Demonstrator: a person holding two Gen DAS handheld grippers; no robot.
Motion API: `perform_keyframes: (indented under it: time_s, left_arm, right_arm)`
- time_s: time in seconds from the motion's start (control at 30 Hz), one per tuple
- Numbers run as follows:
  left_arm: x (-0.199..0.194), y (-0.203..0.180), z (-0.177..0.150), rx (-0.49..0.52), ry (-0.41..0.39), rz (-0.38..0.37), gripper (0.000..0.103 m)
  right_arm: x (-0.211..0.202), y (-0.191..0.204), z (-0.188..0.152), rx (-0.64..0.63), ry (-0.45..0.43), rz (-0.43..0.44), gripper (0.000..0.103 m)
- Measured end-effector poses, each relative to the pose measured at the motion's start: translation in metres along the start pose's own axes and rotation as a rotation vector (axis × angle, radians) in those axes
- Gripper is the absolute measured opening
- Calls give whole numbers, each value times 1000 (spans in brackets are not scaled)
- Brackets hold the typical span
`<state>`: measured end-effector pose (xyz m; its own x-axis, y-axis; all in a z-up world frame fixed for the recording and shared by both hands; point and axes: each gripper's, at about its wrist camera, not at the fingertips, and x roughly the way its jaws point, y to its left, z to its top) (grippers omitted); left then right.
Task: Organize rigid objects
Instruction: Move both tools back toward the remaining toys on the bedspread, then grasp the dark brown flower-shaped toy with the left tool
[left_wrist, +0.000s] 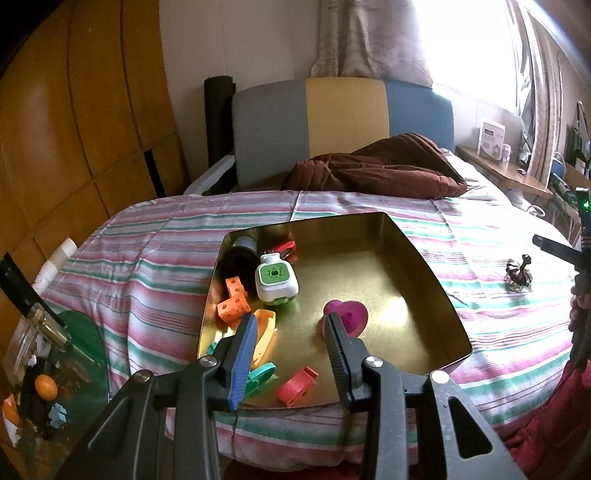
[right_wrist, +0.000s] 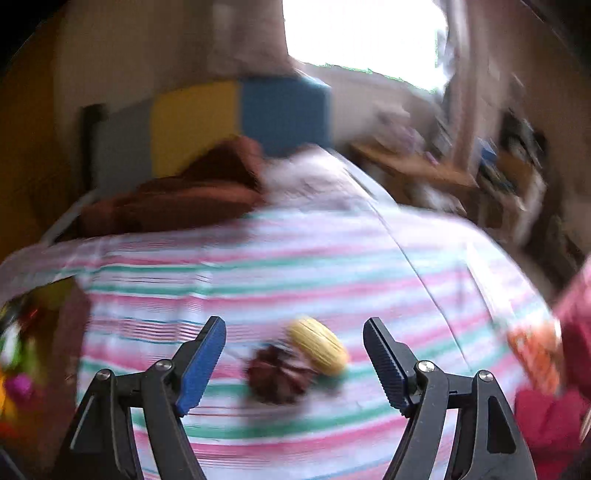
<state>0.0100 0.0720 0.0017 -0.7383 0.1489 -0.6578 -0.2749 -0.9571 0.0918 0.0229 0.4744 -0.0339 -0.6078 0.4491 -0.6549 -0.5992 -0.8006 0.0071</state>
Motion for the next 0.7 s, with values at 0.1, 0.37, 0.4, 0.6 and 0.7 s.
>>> perform_keyframes:
  time_s: [0.1, 0.37, 0.4, 0.6, 0.7]
  left_arm:
    - [2, -5, 3, 8, 4, -7, 38]
    - [6, -21, 10, 38, 0, -30, 38]
    - [6, -23, 11, 41, 0, -33, 38]
    - [10, -41, 16, 69, 5, -56, 38]
    - [12, -52, 20, 90, 2, -70, 38]
  right_arm:
    - [5, -22, 5, 125, 20, 23, 78]
    - [14, -45, -2, 260, 81, 29, 78]
    - [15, -47, -3, 274, 89, 32, 78]
    - [18, -51, -5, 318, 108, 42, 78]
    - [19, -51, -4, 324, 105, 50, 78]
